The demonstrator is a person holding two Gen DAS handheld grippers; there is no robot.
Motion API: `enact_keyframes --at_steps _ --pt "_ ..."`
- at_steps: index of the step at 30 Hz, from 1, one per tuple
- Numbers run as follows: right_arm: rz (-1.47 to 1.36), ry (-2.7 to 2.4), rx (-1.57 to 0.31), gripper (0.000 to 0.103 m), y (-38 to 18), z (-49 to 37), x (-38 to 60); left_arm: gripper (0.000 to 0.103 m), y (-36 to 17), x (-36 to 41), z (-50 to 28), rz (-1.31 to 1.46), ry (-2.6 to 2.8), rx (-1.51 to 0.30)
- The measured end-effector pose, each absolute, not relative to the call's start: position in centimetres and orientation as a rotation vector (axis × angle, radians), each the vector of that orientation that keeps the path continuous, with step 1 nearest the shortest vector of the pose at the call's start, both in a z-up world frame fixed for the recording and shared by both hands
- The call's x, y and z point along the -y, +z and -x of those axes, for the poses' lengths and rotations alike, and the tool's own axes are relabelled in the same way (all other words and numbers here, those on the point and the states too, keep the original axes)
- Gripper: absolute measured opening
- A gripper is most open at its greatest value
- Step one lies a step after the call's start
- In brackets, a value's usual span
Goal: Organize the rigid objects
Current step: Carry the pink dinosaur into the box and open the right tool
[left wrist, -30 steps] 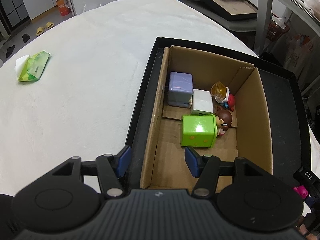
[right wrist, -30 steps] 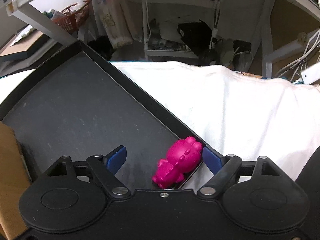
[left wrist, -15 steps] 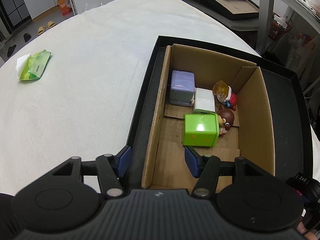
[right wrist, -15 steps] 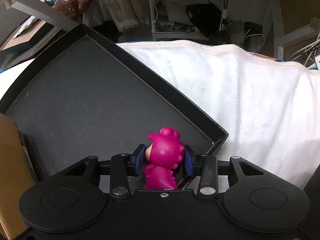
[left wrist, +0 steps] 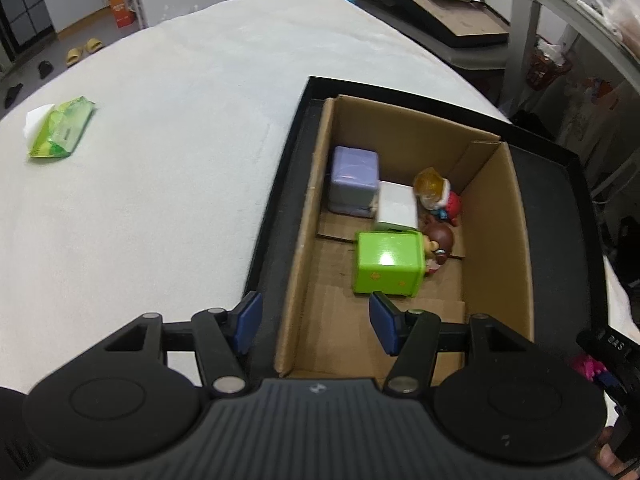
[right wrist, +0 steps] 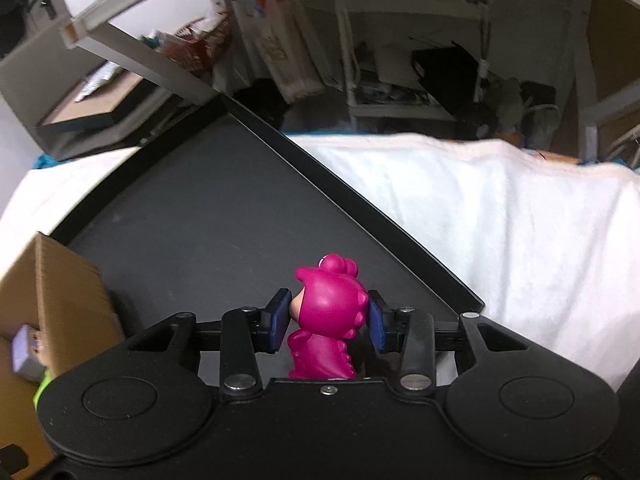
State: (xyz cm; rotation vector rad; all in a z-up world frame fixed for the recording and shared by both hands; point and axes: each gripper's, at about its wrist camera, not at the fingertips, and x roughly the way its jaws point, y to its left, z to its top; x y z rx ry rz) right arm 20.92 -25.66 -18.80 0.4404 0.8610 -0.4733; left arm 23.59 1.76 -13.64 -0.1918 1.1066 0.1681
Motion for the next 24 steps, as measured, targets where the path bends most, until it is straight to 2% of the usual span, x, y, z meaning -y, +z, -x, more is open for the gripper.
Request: enact_keyframes --at_steps 8,24 --pt "-0.393 -0.359 -0.802 0.039 -16.8 -22.2 24.5 0.057 -13.1 -1.3 -23.4 0.209 0.118 -1.082" --pt "-0.201 -0.024 -0.694 0.040 -12.2 -25.0 18.7 0.048 -13.0 -2.6 -23.7 0.223 0.106 -1.058"
